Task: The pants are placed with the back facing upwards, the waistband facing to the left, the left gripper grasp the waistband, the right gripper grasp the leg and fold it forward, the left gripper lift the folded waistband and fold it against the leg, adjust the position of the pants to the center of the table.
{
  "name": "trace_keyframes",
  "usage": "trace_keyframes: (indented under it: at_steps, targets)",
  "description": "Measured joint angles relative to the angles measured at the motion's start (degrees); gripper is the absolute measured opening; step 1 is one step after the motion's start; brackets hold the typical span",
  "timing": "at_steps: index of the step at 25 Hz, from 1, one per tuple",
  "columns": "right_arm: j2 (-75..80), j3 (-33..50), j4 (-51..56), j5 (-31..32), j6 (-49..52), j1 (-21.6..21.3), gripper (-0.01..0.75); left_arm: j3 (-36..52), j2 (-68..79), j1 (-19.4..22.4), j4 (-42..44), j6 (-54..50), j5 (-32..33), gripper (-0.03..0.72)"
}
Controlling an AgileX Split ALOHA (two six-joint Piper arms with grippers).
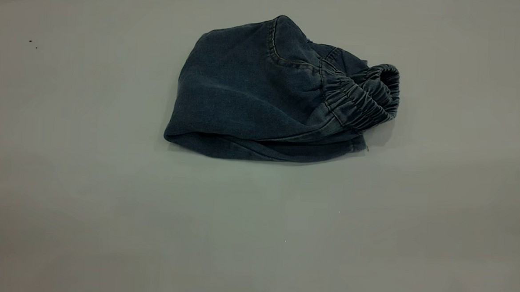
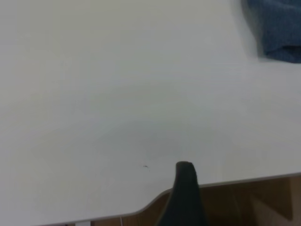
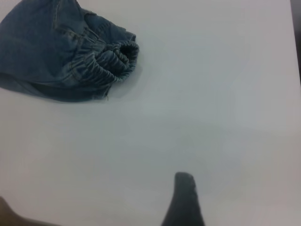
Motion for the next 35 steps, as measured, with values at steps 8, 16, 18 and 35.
trace_keyframes:
  at_steps: [8, 16, 18, 35]
  targets:
    - [0.0, 0.1, -9.0, -0.6, 10.8, -0.1, 0.477, 0.0, 0.0, 0.0, 0.0, 0.0, 0.0, 0.547]
    - [0.0, 0.1, -9.7, -0.8, 11.6, -0.1, 0.477, 0.0, 0.0, 0.0, 0.0, 0.0, 0.0, 0.547]
    - [0.0, 0.1, -9.2, -0.8, 11.2, -0.1, 0.477, 0.0, 0.0, 0.0, 0.0, 0.0, 0.0, 0.547]
    - [0.0, 0.1, -9.0, -0.8, 11.2, -0.1, 0.477, 0.0, 0.0, 0.0, 0.0, 0.0, 0.0, 0.547]
